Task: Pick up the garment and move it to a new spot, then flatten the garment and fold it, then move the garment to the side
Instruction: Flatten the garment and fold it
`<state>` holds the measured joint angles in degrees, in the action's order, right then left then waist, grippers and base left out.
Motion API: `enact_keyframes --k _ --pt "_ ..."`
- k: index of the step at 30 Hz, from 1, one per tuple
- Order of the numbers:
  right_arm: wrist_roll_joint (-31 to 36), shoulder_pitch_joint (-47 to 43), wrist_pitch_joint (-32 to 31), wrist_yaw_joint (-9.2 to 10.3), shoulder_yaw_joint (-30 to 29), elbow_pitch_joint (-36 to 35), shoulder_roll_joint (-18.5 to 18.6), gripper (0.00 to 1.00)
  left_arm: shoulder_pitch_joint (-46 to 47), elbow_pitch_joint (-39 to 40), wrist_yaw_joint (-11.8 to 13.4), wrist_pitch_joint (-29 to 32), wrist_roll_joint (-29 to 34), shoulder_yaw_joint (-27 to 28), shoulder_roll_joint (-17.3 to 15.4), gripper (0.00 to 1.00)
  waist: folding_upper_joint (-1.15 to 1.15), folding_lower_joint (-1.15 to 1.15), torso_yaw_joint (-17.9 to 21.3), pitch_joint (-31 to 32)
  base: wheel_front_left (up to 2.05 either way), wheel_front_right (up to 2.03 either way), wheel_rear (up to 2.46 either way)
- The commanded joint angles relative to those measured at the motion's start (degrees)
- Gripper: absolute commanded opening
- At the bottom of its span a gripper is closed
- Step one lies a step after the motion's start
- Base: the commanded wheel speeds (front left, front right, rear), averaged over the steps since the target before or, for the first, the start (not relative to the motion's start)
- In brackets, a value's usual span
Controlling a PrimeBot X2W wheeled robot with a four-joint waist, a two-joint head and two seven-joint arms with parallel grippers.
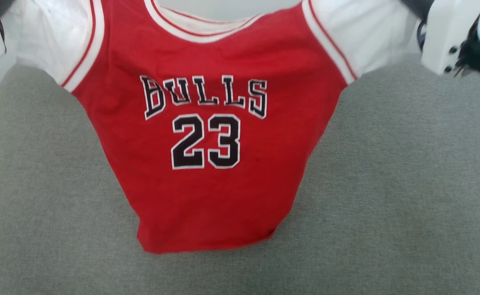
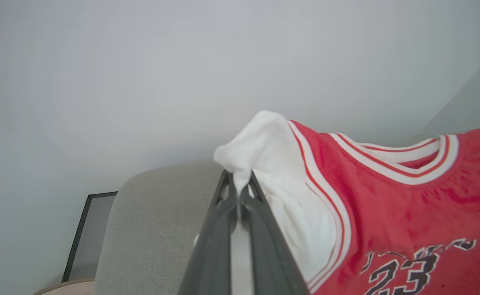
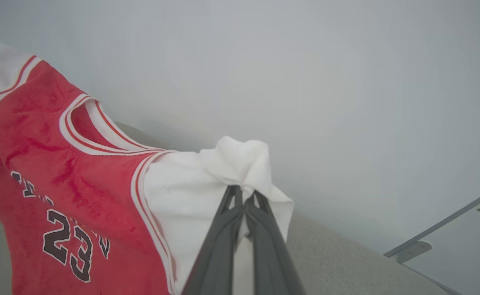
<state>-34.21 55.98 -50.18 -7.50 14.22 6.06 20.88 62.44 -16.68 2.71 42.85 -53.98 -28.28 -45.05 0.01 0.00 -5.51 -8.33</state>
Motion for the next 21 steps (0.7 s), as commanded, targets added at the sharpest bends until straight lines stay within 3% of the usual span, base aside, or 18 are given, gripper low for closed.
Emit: enact_keyframes --k 1,6,12,21 --pt "-0.06 1.24 0.73 0.01 -0.32 -0.46 0.11 0.00 1.10 1.01 0.77 0.47 0.18 0.23 -0.18 0.00 -0.01 0.00 0.35 0.41 0.00 0.00 0.00" --pt "0.51 2.91 2.38 0.01 -0.39 -0.26 -0.25 0.00 2.29 2.57 1.34 0.68 0.64 0.36 -0.36 0.00 -0.01 0.00 0.80 0.84 0.00 0.00 0.00" --pt "3.38 6.26 7.94 0.01 -0.28 3.65 -1.10 0.00 3.79 1.43 -0.28 -3.26 2.13 0.14 1.09 0.00 -0.01 0.00 1.49 -0.49 0.00 0.00 0.00" --pt "11.71 16.50 23.58 0.01 -1.45 15.79 -4.08 0.00 11.63 -6.98 -3.62 -13.79 6.46 0.24 5.64 0.00 -0.01 0.00 1.97 -7.62 0.00 0.00 0.00"
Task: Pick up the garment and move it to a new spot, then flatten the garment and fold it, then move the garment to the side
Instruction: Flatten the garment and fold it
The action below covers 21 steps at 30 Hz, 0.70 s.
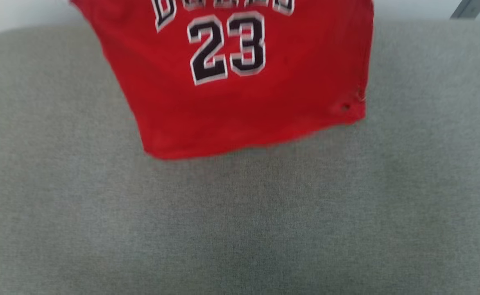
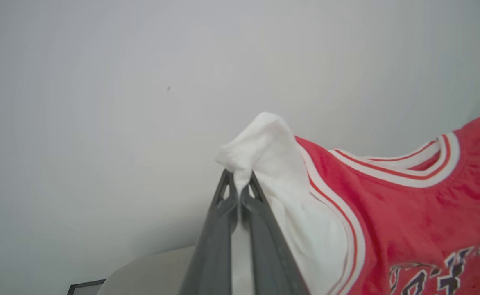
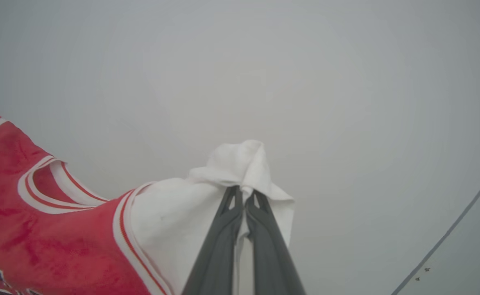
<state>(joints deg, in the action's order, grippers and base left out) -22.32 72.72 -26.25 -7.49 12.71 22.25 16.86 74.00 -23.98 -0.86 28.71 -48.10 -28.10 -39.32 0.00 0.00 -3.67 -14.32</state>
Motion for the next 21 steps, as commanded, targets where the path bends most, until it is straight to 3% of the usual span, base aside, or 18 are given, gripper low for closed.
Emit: enact_keyframes --k 1,13,17,21 --pt "1.07 1.17 2.21 0.00 -0.08 1.24 -0.42 0.00 1.32 -0.86 -0.61 -1.62 1.58 -0.02 0.34 0.00 0.00 0.00 0.13 -2.50 0.00 0.00 0.00" --pt "19.16 14.20 31.04 0.00 -5.33 18.53 -3.84 0.00 14.37 -13.88 -5.15 -31.00 11.83 -1.24 5.38 0.00 0.00 0.00 -0.66 -10.03 0.00 0.00 0.00" --pt "23.50 15.52 36.80 0.00 -6.09 25.35 -5.30 0.00 14.20 -18.58 -6.35 -40.02 11.02 -3.06 6.78 0.00 0.00 0.00 -1.52 -10.92 0.00 0.00 0.00" --pt "21.69 12.68 37.01 0.00 -3.79 28.81 -5.71 0.00 10.53 -20.59 -6.54 -40.80 9.08 -6.08 6.77 0.00 0.00 0.00 -1.78 -10.48 0.00 0.00 0.00"
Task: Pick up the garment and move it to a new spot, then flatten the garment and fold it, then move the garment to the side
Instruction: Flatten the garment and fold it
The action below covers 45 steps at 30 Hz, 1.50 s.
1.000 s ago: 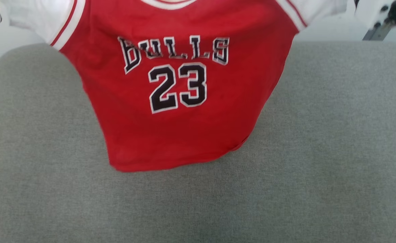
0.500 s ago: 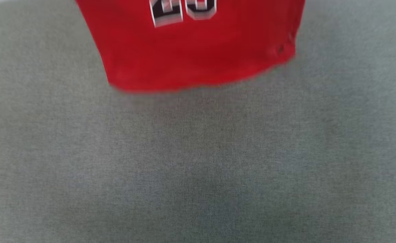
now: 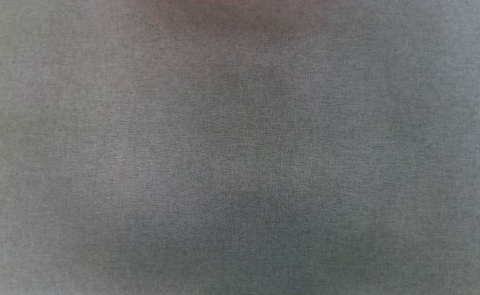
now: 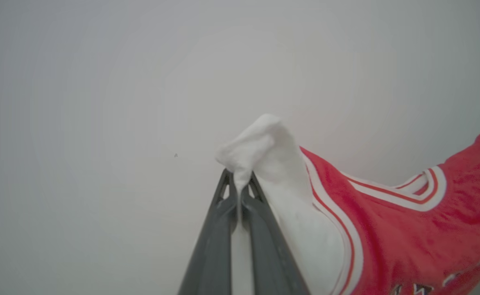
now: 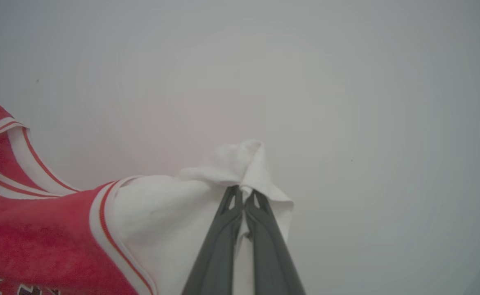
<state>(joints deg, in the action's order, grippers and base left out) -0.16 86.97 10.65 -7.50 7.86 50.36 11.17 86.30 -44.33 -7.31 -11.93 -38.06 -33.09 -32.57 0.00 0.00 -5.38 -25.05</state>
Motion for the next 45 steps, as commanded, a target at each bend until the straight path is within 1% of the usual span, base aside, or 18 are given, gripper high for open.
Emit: enact_keyframes --k 1,4,5,6,9,11,14,18,21,24,27,31,33,35,38,41,43,45 --pt "-1.42 -2.52 -0.19 0.01 1.72 1.28 -0.08 0.00 -3.07 -0.39 -0.11 0.51 -2.29 -1.98 -0.10 0.00 0.00 0.00 -0.10 0.47 0.00 0.00 0.00" --pt "-4.73 -5.71 -1.18 0.01 4.40 1.61 -0.23 0.00 -6.80 0.14 -0.11 1.79 -5.94 -4.56 -1.57 0.00 0.00 0.00 -0.19 1.29 0.00 0.00 0.00" --pt "-4.73 -5.71 -1.18 0.01 4.40 1.61 -0.23 0.00 -6.80 0.14 -0.11 1.79 -5.94 -4.56 -1.57 0.00 0.00 0.00 -0.19 1.29 0.00 0.00 0.00" --pt "-6.10 -6.85 -1.73 0.01 5.30 1.34 -0.14 0.00 -8.04 0.68 -0.09 2.40 -7.15 -5.50 -1.84 0.00 0.00 0.00 -0.22 1.60 0.00 0.00 0.00" --pt "-10.42 -11.01 -4.84 0.01 8.02 -0.08 0.59 0.00 -11.88 2.12 -0.10 5.16 -10.81 -8.03 -3.15 0.00 0.00 0.00 -0.33 2.66 0.00 0.00 0.00" --pt "-13.65 -14.32 -8.10 0.01 9.59 -1.55 1.00 0.00 -14.58 3.04 -0.10 8.45 -13.34 -9.47 -4.18 0.00 0.00 0.00 -0.36 3.52 0.00 0.00 0.00" --pt "-18.27 -19.36 -13.31 0.01 11.81 -5.81 1.96 0.00 -18.62 5.62 -0.10 13.39 -18.25 -10.69 -5.76 0.00 0.00 0.00 -0.29 4.77 0.00 0.00 0.00" --pt "-23.64 -27.08 -20.92 0.01 13.71 -13.99 4.31 0.00 -24.88 9.94 -0.11 19.30 -23.23 -11.32 -8.62 0.00 0.00 0.00 -0.08 6.41 0.00 0.00 0.00" --pt "-26.76 -33.18 -26.85 0.01 14.29 -21.37 6.57 0.00 -29.54 14.80 1.02 22.84 -26.42 -11.18 -11.26 0.00 0.00 0.00 -0.06 7.39 0.00 0.00 0.00" --pt "-29.29 -39.71 -32.95 0.01 14.29 -29.46 8.68 0.00 -35.00 21.50 3.59 25.46 -29.53 -10.94 -14.10 0.00 0.00 0.00 0.06 8.02 0.00 0.00 0.00" --pt "-30.75 -46.06 -38.56 0.01 13.28 -37.51 10.74 0.00 -40.76 29.16 7.70 26.68 -32.25 -10.64 -17.45 0.00 0.00 0.00 0.07 8.40 0.00 0.00 0.00" --pt "-31.91 -53.79 -45.34 0.01 11.51 -46.76 13.07 0.00 -48.98 39.68 13.68 26.47 -34.86 -10.34 -22.12 0.00 0.00 0.00 0.00 8.69 0.00 0.00 0.00" --pt "-32.71 -57.23 -48.84 0.01 11.53 -50.90 14.67 0.00 -52.85 44.26 16.07 26.52 -35.93 -10.75 -24.30 0.00 0.00 0.00 -0.06 8.81 0.00 0.00 0.00" --pt "-33.72 -60.30 -52.18 0.01 11.87 -54.47 16.54 0.00 -56.13 46.97 18.31 26.29 -36.89 -10.85 -26.22 0.00 0.00 0.00 -0.12 8.99 0.00 0.00 0.00" --pt "-36.06 -64.62 -57.06 0.01 12.10 -58.62 18.99 0.00 -61.00 50.55 20.07 26.64 -37.95 -12.19 -28.87 0.00 0.00 0.00 -0.07 9.29 0.00 0.00 0.00" --pt "-37.53 -68.66 -60.94 0.01 11.24 -61.09 21.08 0.00 -64.47 52.73 21.60 26.75 -38.39 -13.34 -31.00 0.00 0.00 0.00 -0.16 9.45 0.00 0.00 0.00" --pt "-38.39 -71.29 -63.27 0.01 10.70 -62.15 21.92 0.00 -66.46 52.88 22.62 27.13 -39.10 -14.13 -31.70 0.00 0.00 0.00 -0.20 9.63 0.00 0.00 0.00" --pt "-39.34 -74.03 -65.71 0.01 9.97 -62.65 22.37 0.00 -67.80 52.61 23.29 27.51 -38.57 -15.01 -32.06 0.00 0.00 0.00 -0.18 9.80 0.00 0.00 0.00"
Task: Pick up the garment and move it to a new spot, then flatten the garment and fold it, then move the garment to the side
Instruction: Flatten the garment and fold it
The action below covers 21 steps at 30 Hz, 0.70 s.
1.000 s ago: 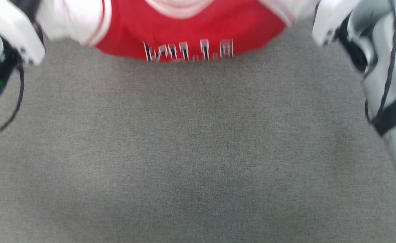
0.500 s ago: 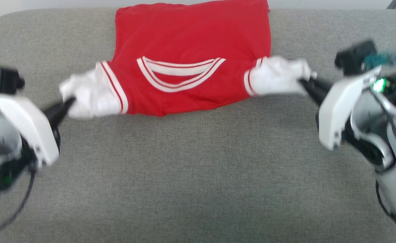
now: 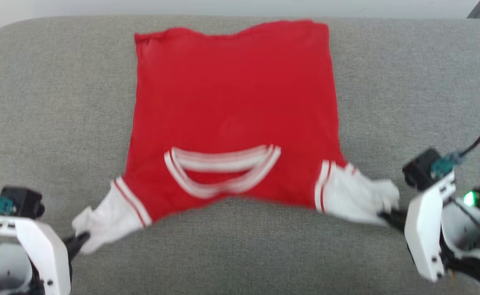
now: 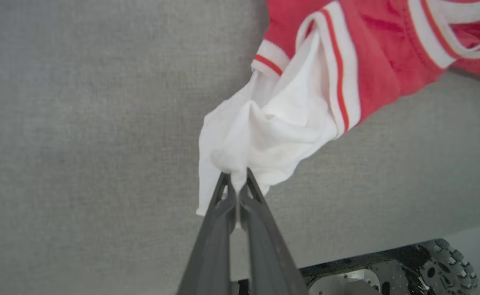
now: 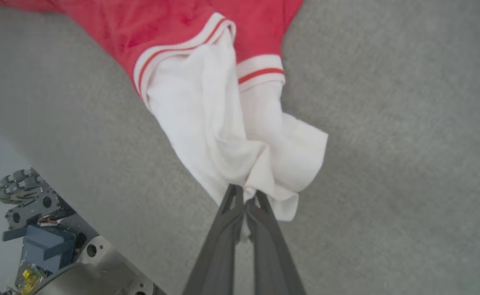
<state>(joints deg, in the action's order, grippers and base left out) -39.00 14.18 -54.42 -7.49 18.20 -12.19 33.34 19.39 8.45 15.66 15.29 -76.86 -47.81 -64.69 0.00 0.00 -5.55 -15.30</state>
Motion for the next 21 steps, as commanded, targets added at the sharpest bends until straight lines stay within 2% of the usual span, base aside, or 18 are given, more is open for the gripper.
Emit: enact_keyframes --k 1,7,14,15,17,18,19,21 --pt "-0.89 -2.53 -1.68 -0.01 -0.87 -0.22 0.09 0.00 -1.61 -0.38 0.49 0.51 -0.36 -0.70 0.24 0.00 0.00 0.00 -0.03 0.11 0.00 0.00 0.00" --pt "-1.21 -8.07 -4.85 -0.01 -2.57 -1.20 -1.44 0.00 -4.60 -1.91 1.35 1.12 -1.79 -2.33 1.09 0.00 0.00 0.00 -0.01 0.20 0.00 0.00 0.00" --pt "2.07 -11.83 -2.48 -0.01 -2.52 0.58 -4.10 0.00 -4.73 -6.21 -0.64 -1.45 -2.37 -2.27 5.00 0.00 0.00 0.00 -0.53 -0.65 0.00 0.00 0.00" --pt "2.80 -12.09 -1.70 -0.01 -2.69 1.18 -4.73 0.18 -4.29 -6.82 -1.14 -1.98 -2.02 -2.11 5.50 0.00 0.00 0.00 -0.60 -0.86 0.00 0.00 0.00" --pt "4.27 -12.11 -0.19 -0.01 -2.43 2.21 -5.95 0.32 -3.49 -7.83 -2.17 -2.98 -1.88 -1.68 6.80 0.00 0.00 0.00 -0.71 -1.24 0.00 0.00 0.00" --pt "4.81 -11.88 0.56 -0.01 -2.60 2.80 -6.49 0.82 -3.09 -8.19 -2.64 -3.44 -1.61 -1.51 7.19 0.00 0.00 0.00 -0.75 -1.48 0.00 0.00 0.00" --pt "5.23 -11.69 1.09 0.00 -2.59 3.35 -6.93 1.00 -2.74 -8.56 -3.11 -3.92 -1.40 -1.37 7.67 0.00 0.00 0.00 -0.83 -1.62 0.00 0.00 0.00" --pt "6.17 -10.89 1.51 0.04 -3.02 3.69 -7.59 1.00 -1.98 -9.15 -3.90 -4.87 -0.93 -1.05 8.39 0.00 0.00 0.00 -0.90 -1.88 0.00 0.00 0.00"
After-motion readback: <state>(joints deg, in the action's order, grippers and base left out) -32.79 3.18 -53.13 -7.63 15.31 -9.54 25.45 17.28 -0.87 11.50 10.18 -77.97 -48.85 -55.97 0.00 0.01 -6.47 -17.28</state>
